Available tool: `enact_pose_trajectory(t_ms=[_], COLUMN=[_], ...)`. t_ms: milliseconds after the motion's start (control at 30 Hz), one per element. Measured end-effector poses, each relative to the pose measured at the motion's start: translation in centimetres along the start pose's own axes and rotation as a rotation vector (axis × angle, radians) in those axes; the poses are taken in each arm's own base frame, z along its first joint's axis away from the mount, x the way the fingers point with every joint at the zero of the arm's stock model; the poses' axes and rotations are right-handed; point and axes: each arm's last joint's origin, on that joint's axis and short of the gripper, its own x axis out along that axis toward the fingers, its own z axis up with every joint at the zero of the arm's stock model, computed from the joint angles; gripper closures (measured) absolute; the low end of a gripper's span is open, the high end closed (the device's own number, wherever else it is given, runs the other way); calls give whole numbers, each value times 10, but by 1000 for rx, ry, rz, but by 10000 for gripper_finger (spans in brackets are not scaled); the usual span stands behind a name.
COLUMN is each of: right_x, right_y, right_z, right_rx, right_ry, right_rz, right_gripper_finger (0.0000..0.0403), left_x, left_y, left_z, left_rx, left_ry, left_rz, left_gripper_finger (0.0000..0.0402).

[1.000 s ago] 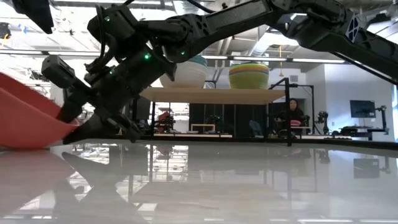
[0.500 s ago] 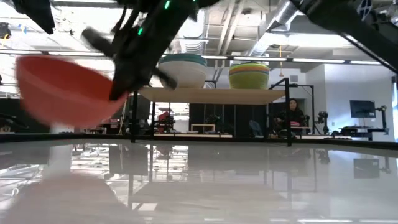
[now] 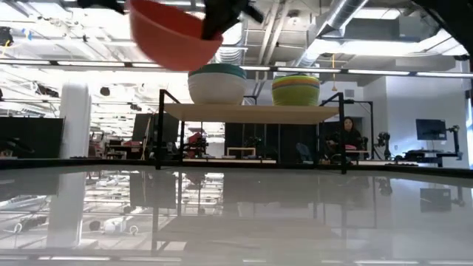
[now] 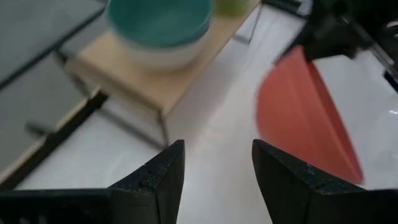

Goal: Place and stack bowls onto a shelf
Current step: Stack the orange bowl on top of the dark green bowl on the shelf

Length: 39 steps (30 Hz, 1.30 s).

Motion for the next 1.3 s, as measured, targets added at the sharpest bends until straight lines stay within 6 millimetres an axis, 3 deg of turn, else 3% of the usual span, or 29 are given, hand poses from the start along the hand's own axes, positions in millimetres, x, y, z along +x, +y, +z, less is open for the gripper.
enact_pose_trajectory(t_ms=[333, 600, 733, 1000, 1167, 1300], right_x=[-36, -57, -66, -75, -80, -96], right_y=[-26, -41, -48, -54, -56, -65], right_z=[7, 7, 9, 11, 15, 19], right_rx=[-22, -83, -131, -193, -160, -124], right_ry=[-63, -59, -79, -88, -130, -191], right_rz=[-141, -186, -218, -219, -253, -294], right_gripper_finger=[378, 377, 373, 356, 304, 244], left_x=[54, 90, 103, 107, 108, 114], left_y=[-43, -58, -61, -56, -40, -18], left_z=[44, 49, 48, 59, 77, 88], left_rx=[161, 225, 266, 282, 305, 288], left_ry=[-227, -206, -183, -256, -315, -317], left_rz=[-75, -30, 47, 155, 209, 294], left_gripper_finger=[230, 231, 253, 387, 399, 401])
